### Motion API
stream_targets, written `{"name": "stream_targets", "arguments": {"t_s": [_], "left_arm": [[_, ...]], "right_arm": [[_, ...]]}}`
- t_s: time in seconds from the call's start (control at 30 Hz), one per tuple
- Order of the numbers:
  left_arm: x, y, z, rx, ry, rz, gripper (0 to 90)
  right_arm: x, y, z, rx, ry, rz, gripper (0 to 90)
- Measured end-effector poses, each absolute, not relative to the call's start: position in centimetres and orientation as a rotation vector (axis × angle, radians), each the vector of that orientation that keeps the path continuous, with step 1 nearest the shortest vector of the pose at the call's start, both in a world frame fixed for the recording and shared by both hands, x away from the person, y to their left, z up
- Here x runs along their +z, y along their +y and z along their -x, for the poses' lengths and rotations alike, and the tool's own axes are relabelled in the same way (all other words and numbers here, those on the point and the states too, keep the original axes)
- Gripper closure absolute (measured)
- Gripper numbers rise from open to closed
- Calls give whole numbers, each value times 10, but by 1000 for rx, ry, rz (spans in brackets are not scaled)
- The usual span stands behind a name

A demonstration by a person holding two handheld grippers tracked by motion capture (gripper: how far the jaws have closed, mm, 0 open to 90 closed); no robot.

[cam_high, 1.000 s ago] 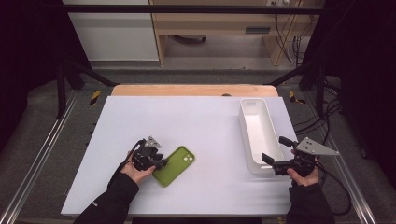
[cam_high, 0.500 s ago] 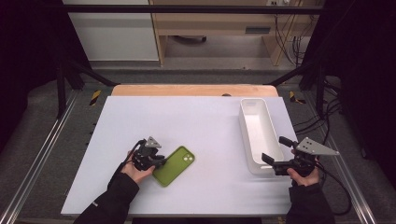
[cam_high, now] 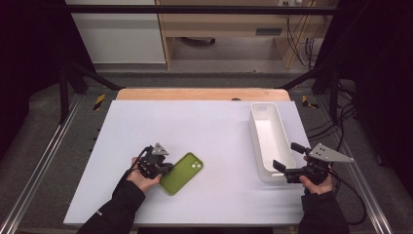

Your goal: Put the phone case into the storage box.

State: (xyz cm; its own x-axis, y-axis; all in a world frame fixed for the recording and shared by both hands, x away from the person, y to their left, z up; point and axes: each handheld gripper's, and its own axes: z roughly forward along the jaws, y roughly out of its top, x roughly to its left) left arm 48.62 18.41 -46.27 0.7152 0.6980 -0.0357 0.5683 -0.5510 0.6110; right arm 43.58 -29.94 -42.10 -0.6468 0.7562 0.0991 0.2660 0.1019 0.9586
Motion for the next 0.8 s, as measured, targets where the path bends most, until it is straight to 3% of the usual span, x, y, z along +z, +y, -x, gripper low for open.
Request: {"name": "stream_targets", "arguments": {"t_s": [0.8], "left_arm": [[-443,187,-476,371,892,-2221,882]], "right_arm": [[-420,-300,-435,1571,1965,-1000,5]]}}
